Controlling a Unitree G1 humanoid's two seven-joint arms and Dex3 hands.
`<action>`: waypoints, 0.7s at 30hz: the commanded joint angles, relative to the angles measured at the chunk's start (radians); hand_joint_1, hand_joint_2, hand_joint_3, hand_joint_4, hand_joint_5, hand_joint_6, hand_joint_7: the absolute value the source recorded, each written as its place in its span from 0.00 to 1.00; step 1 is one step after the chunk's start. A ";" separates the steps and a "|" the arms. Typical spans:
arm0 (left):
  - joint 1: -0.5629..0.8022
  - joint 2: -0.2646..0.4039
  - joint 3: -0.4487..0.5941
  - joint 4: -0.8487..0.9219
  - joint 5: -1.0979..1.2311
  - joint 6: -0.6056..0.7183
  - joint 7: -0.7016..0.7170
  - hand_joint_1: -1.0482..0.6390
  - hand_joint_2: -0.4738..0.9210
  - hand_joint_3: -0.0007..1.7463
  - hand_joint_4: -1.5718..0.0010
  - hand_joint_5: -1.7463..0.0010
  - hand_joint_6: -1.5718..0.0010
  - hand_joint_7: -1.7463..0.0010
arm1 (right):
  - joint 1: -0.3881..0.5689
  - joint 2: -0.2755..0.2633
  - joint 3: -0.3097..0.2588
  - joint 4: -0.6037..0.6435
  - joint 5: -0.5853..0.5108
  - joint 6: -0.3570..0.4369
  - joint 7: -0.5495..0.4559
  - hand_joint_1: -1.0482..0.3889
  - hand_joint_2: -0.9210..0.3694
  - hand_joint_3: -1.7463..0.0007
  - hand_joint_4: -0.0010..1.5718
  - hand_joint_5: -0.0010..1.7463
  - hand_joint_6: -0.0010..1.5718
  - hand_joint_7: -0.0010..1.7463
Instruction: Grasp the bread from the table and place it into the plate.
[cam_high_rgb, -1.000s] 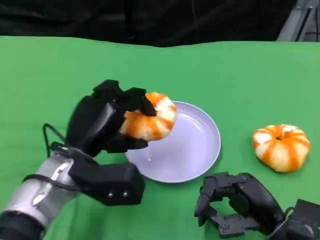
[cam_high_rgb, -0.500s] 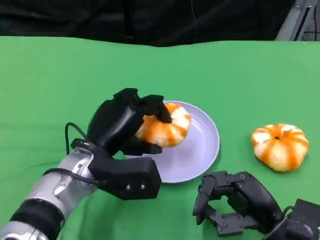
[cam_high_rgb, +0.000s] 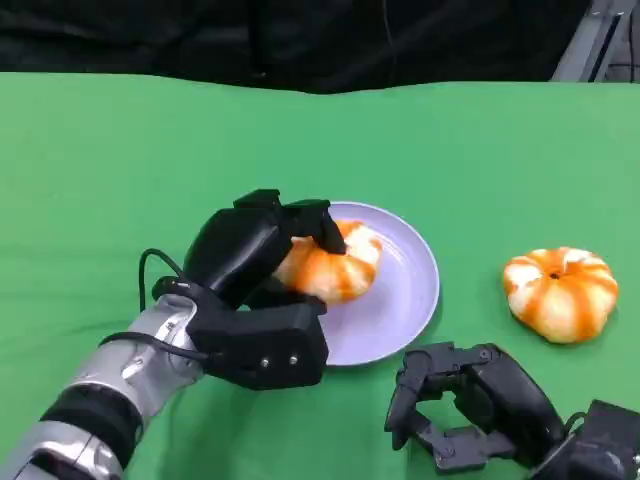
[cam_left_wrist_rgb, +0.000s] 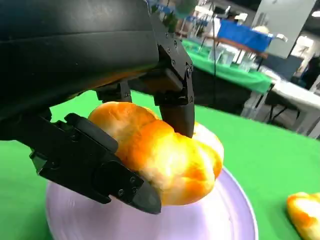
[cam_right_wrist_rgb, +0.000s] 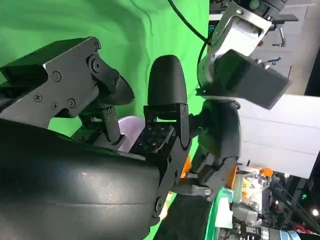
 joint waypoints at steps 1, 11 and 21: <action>-0.034 -0.002 -0.003 0.047 -0.012 -0.016 -0.004 0.53 0.97 0.00 0.57 0.57 0.46 0.89 | 0.005 -0.008 0.001 0.002 -0.006 -0.012 -0.006 0.80 0.28 0.37 0.61 0.75 0.60 0.60; -0.030 -0.036 0.048 0.080 -0.114 -0.022 -0.089 0.31 1.00 0.13 0.57 0.97 0.63 1.00 | 0.007 -0.010 -0.002 -0.008 -0.004 0.000 -0.006 0.80 0.28 0.37 0.61 0.76 0.60 0.60; -0.011 -0.041 0.102 0.056 -0.238 -0.040 -0.285 0.13 1.00 0.31 0.78 1.00 0.90 1.00 | 0.012 -0.011 0.000 -0.017 -0.006 0.007 -0.008 0.80 0.29 0.36 0.61 0.76 0.59 0.61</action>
